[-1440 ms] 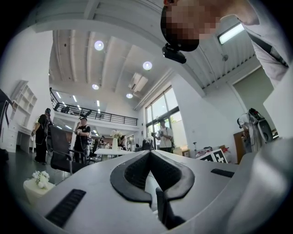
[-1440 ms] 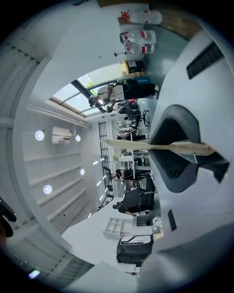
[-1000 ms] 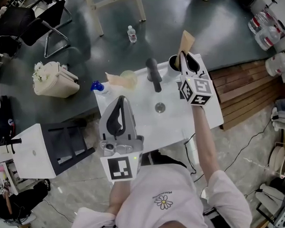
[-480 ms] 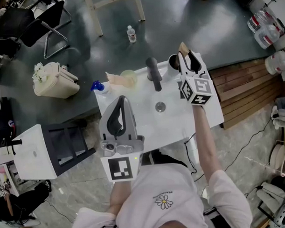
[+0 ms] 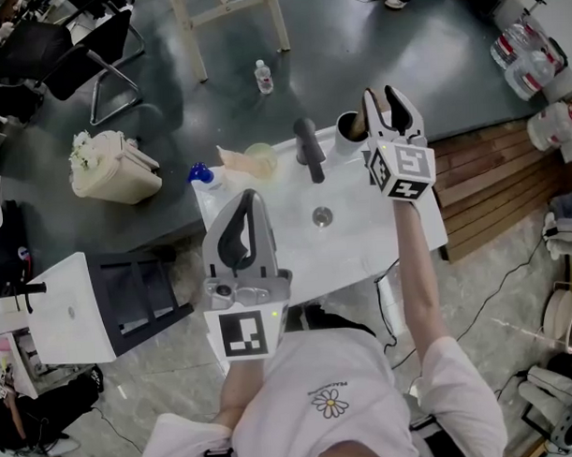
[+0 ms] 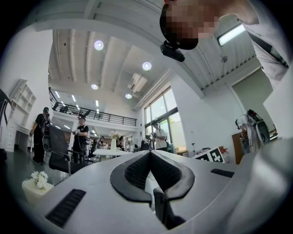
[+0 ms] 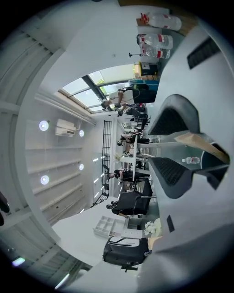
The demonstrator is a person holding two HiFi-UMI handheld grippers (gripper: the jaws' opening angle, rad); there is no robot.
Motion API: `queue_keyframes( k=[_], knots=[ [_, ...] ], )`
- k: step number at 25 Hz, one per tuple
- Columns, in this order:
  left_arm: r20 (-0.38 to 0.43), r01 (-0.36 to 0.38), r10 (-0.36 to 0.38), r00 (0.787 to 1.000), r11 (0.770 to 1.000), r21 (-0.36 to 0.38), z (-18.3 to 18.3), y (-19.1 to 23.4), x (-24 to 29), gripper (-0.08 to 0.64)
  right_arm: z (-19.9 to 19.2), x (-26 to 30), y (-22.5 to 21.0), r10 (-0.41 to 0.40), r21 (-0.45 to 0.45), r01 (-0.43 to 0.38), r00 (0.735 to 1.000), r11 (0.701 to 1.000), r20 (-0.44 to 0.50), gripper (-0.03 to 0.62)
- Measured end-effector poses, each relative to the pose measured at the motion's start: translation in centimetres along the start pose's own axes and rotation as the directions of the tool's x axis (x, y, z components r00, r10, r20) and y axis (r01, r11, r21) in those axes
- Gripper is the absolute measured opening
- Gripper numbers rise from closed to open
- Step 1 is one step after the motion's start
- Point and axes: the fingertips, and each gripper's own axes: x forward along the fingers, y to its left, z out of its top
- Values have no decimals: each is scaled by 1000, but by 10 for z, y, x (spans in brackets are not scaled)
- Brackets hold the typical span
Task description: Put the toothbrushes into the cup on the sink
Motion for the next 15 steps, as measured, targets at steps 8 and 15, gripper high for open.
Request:
queue_keyframes(
  k=[8,15],
  knots=[
    [64,28,-29,998,1000,12,30,-4,-11,15,94,-39,10,0,-58,11,983,998,183,119],
    [125,52,-53,991,999,7,52,-9,-24,15,151,-127,36,-45,-60,67,950,996,309,51]
  ],
)
